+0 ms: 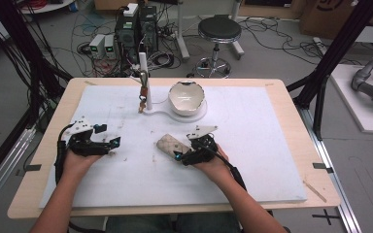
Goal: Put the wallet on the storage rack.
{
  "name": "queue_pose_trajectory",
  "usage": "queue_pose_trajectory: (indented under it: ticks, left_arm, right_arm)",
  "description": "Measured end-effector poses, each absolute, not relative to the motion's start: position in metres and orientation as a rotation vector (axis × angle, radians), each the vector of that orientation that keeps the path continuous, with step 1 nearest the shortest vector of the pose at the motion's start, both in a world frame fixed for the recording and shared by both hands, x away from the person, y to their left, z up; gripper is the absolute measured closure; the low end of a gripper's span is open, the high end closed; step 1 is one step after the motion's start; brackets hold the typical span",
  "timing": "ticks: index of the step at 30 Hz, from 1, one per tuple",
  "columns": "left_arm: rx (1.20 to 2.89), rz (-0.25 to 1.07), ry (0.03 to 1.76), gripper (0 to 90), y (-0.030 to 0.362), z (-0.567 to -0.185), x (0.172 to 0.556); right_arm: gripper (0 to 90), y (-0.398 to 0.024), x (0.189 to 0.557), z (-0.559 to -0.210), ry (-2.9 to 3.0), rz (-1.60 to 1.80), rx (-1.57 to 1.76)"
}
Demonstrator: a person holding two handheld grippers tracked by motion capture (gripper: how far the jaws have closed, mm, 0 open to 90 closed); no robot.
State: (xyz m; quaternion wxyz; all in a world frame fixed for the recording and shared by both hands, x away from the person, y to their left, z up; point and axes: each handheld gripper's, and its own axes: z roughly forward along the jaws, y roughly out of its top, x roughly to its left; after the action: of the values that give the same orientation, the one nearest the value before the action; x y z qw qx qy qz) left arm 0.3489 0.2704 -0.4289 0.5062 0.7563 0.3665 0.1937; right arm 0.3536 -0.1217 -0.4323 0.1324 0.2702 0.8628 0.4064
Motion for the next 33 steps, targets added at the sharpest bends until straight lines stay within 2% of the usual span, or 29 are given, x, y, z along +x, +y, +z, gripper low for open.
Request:
queue_pose_trajectory:
  ticks: [13,14,17,20,33]
  left_arm:
    - [1.822,0.467,0.881,17.8,0.270,-0.429,0.349]
    - [1.823,0.468,0.881,17.8,0.270,-0.429,0.349]
    - [1.825,0.465,0.877,17.9,0.270,-0.428,0.349]
    - [1.826,0.465,0.874,17.9,0.269,-0.428,0.348]
    - [1.819,0.466,0.875,17.8,0.269,-0.428,0.349]
  right_arm:
    - [19.6,-0.109,0.354,-0.453,2.600,1.014,0.805]
    - [20.5,-0.110,0.354,-0.453,2.598,1.017,0.799]
    - [31.6,-0.111,0.352,-0.452,2.606,1.032,0.766]
    - [34.7,-0.112,0.352,-0.451,2.607,1.032,0.767]
    - [37.4,-0.123,0.354,-0.435,2.556,1.092,0.810]
